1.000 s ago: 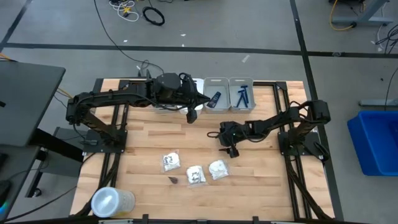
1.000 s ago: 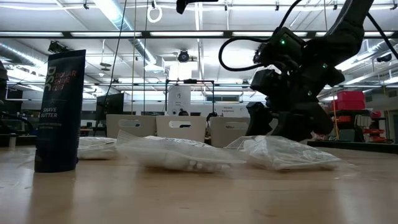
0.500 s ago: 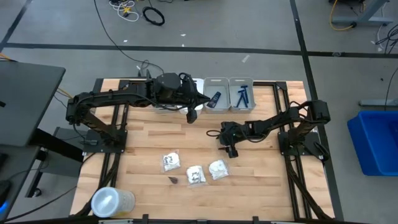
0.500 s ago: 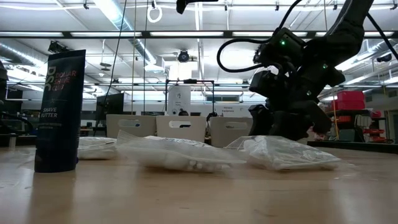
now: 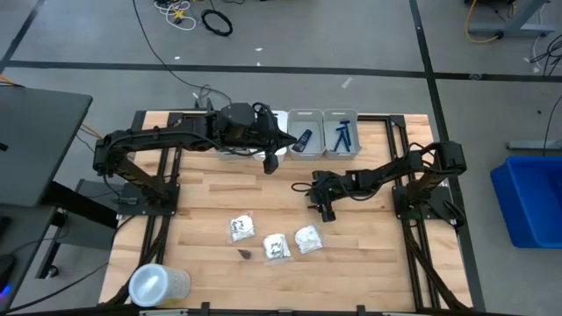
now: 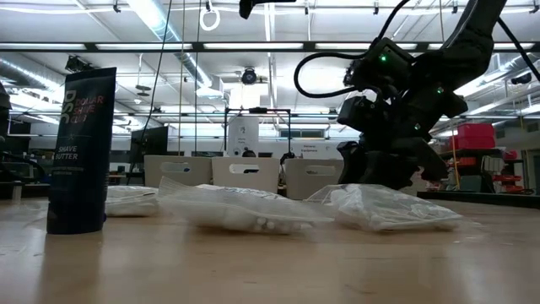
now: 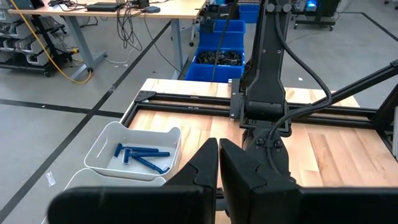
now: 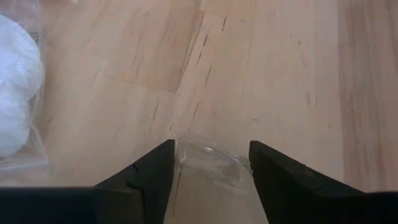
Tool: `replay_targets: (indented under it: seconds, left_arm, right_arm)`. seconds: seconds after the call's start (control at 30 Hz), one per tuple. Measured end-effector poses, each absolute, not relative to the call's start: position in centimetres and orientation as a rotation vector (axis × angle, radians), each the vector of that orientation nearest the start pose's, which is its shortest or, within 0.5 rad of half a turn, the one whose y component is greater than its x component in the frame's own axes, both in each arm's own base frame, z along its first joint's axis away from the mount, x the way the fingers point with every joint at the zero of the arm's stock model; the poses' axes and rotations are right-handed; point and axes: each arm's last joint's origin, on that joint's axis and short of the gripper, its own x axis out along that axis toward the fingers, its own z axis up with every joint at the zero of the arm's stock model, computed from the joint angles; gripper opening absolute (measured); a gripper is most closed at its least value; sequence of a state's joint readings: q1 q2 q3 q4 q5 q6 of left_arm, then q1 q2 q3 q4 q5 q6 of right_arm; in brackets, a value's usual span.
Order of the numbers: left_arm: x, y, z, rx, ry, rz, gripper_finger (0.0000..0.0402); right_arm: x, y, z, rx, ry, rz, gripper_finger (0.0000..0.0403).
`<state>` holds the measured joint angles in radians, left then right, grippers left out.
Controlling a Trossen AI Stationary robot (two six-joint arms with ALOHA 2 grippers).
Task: Pick & Place Travel size toiletries
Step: Put the transparent razor cover into the right gray bin
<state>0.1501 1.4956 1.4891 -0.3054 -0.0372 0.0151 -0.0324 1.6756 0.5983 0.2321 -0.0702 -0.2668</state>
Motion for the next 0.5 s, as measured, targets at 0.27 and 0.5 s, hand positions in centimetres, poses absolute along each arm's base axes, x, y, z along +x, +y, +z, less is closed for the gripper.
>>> replay_targets:
  seconds: [0.27, 0.5]
  left_arm:
    - [33.36, 5.15, 39.55, -0.003, 0.313, 0.183, 0.0025]
    - [33.38, 5.16, 39.61, -0.003, 0.307, 0.184, 0.0025]
  right_arm:
    - [28.12, -0.68, 10.75, -0.205, 0.819, 0.153, 0.0212]
    - [28.05, -0.67, 11.45, -0.207, 0.796, 0.151, 0.0213]
